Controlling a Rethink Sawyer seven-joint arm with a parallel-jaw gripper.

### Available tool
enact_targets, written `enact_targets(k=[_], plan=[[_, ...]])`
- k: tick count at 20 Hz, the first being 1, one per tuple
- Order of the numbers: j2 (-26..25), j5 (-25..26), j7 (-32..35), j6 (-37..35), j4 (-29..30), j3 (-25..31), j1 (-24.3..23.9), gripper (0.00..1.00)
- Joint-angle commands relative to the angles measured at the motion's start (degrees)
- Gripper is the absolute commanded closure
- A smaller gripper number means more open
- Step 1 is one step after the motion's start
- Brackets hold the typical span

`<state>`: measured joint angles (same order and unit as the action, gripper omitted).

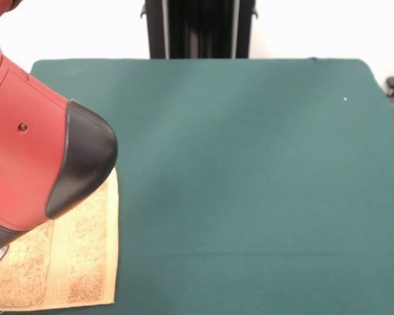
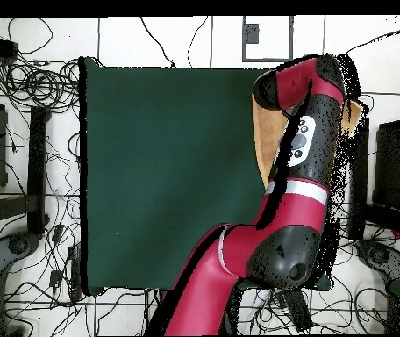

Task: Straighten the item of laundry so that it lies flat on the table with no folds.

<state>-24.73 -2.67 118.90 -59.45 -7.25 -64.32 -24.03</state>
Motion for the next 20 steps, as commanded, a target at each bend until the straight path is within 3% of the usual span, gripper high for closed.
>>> enact_targets(k=[1,10,15,20], plan=[[-2.6,0.7,-5.5,1.2,2.2,-2.1,3.0,0.00],[5.5,5.6,7.4,-2.5,18.1,3.0,14.7,0.00],[8.3,4.3,14.3,-6.6,25.0,5.2,20.3,0.00],[10.2,2.9,15.5,-11.6,28.9,4.5,24.3,0.00]])
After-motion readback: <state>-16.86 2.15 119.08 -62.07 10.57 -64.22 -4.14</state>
